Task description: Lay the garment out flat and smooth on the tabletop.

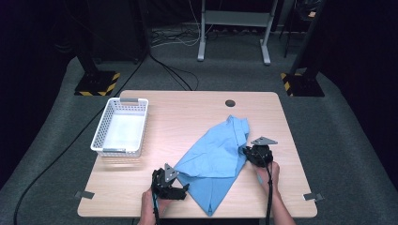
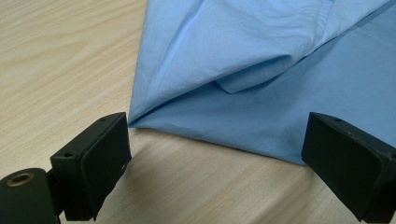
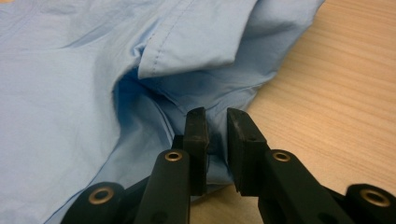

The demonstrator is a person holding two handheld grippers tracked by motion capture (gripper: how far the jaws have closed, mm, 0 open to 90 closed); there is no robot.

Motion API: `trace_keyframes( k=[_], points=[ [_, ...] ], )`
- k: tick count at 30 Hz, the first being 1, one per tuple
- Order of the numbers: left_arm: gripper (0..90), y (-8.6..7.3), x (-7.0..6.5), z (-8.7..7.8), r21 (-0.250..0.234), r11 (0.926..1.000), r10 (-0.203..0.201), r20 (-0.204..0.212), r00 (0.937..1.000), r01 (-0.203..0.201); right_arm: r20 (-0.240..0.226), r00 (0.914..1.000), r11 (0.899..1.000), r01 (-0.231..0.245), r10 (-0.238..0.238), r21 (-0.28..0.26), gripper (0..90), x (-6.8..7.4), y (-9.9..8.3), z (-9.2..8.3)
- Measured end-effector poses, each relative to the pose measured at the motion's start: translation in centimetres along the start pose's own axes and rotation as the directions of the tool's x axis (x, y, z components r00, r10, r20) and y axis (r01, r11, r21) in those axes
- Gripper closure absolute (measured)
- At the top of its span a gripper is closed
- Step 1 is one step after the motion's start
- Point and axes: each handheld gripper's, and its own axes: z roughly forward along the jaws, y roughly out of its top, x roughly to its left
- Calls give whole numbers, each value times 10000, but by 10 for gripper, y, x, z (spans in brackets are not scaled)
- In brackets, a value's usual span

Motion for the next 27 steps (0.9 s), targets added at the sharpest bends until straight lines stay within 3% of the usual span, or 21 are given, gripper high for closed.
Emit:
trace_keyframes(
  k=[4, 7, 11, 13, 16, 19, 23, 27],
  points=[
    [77, -2, -1, -2, -3, 10000, 2, -68, 10000, -2, 82, 9997, 9998, 215, -215, -49, 767, 4, -2, -1],
    [70, -2, -2, -3, -40, 9999, 152, -151, 9998, -152, 450, 9989, 9999, 141, -138, -47, 593, 3, -1, -1],
    [52, -2, -2, -7, -216, 9994, 248, -423, 9988, -257, 898, 9951, 9991, -418, 412, 42, 343, -3, -1, 0],
    [49, 1, -2, -11, -393, 9989, 235, -463, 9987, -253, 1100, 9921, 9982, -589, 602, -152, 275, -6, -1, -2],
    [48, 12, -4, -17, -736, 9969, 249, -258, 9994, -267, 981, 9907, 9949, -908, 948, -440, 185, -9, -2, -4],
    [42, 26, -10, -14, -706, 9962, 517, 25, 9987, -514, 1059, 9908, 9964, -824, 841, -202, 101, -9, -1, -1],
    [36, 42, -20, -3, -682, 9936, 921, 337, 9952, -897, 805, 9947, 9958, -696, 648, 587, 55, -9, 2, 6],
    [30, 54, -28, 10, -535, 9916, 1210, 553, 9911, -1181, 765, 9941, 9945, -821, 771, 651, 48, -11, 3, 8]
  ],
)
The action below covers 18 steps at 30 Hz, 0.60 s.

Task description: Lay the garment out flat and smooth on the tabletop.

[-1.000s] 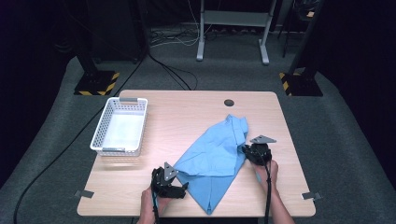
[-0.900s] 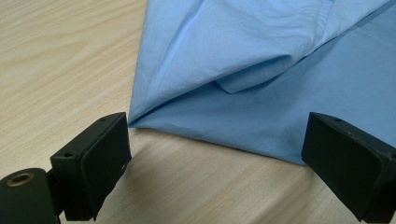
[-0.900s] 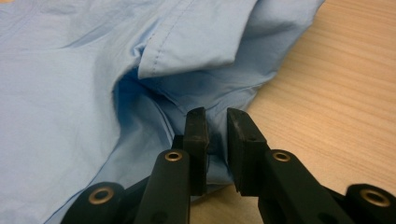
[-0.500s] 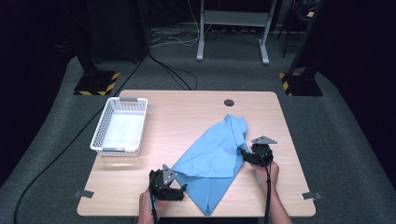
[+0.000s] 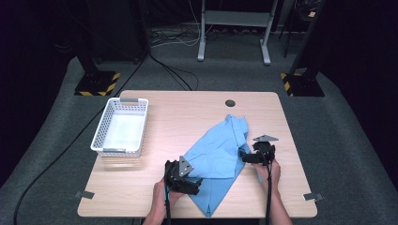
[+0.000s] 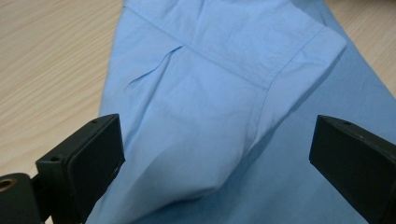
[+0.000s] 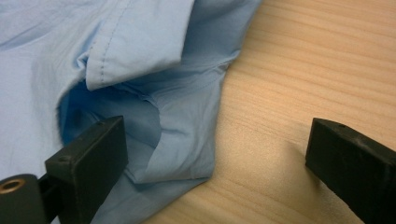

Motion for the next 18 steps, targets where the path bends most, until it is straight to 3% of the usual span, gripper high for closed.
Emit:
trace_keyframes(
  k=[4, 10, 18],
  points=[
    [25, 12, -8, 14, 251, 9985, 481, 235, 9986, -487, 2, 10000, 10000, -5, 5, 1, 48, 0, 0, 0],
    [16, 30, -20, 38, 706, 9898, 1192, 649, 9907, -1237, 6, 10000, 10000, -3, 3, -5, 48, 0, 0, 0],
    [13, 43, -35, 66, 1178, 9772, 1627, 1201, 9793, -1768, 2, 10000, 10000, -3, 3, 0, 49, 0, 0, 0]
  ],
)
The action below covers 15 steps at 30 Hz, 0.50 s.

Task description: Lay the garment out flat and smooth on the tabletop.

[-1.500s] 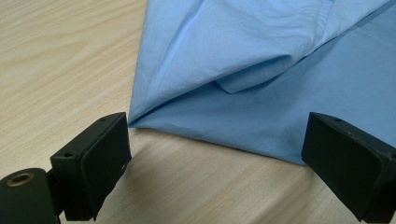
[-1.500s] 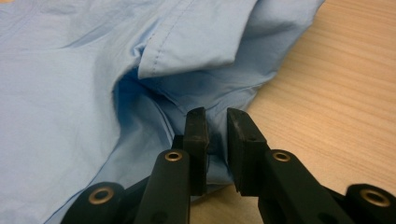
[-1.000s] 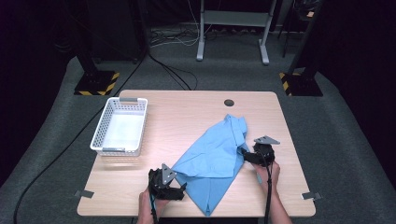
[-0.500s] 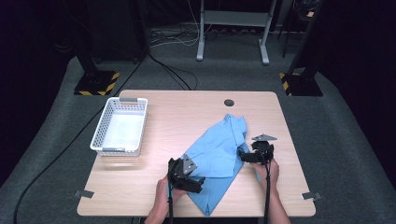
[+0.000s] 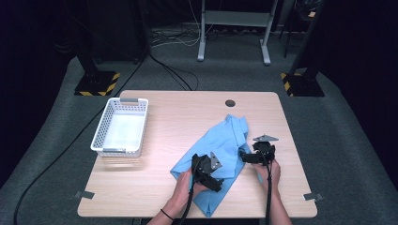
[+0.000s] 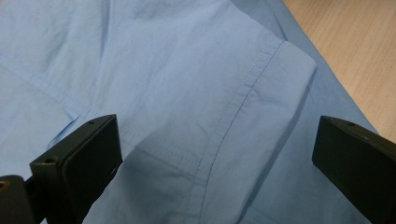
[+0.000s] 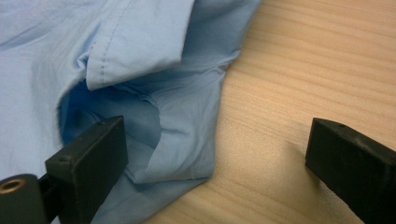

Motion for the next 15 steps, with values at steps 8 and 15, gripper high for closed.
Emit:
trace_keyframes(
  k=[8, 15],
  points=[
    [50, 7, -4, 10, 196, 9992, 351, 268, 9990, -356, 2, 10000, 10000, 2, -2, -2, 49, 0, 0, 0],
    [337, 12, -7, 8, -11, 9966, 828, 546, 9951, -828, 6, 10000, 10000, -1, 1, -3, 49, 0, 0, 0]
  ],
)
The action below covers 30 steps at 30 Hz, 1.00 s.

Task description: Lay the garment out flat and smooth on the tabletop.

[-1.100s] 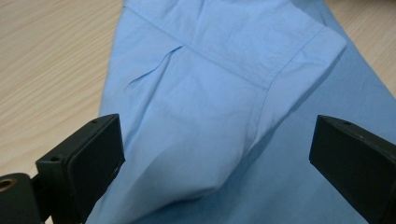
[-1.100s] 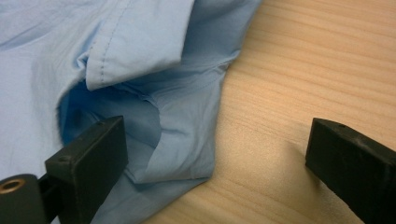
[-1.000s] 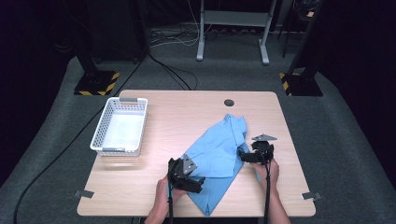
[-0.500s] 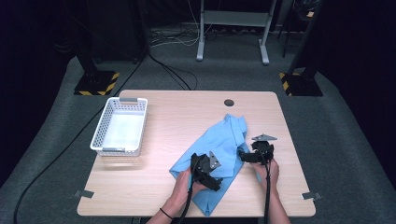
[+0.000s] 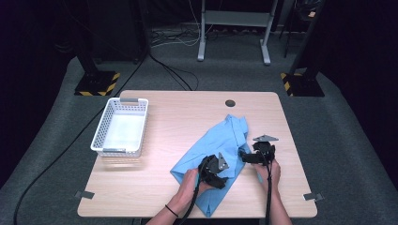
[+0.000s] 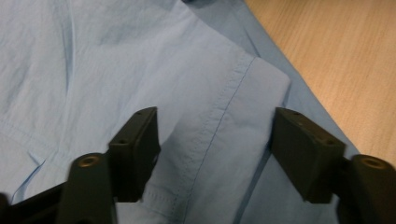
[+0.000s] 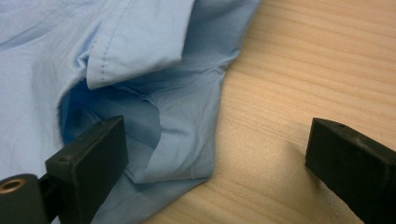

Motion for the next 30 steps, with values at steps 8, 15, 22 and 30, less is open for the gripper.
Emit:
trace_keyframes(
  k=[8, 15, 22, 30],
  points=[
    [738, 2, -2, 3, -258, 9997, 72, 523, 9986, -58, 26, 10000, 10000, -23, 23, -5, 52, 1, 0, 0],
    [880, 4, -4, 4, -117, 9997, -224, 215, 9995, 226, 37, 10000, 10000, -29, 29, -7, 52, 1, 0, 0],
    [886, 9, 6, -5, -261, 9985, -487, -112, 9988, 484, 41, 10000, 10000, -29, 29, -8, 52, 1, 0, 0],
    [887, 18, 38, -29, -846, 9909, -1105, -643, 9918, 1049, 32, 10000, 10000, -36, 36, -21, 52, 1, 0, 0]
  ],
)
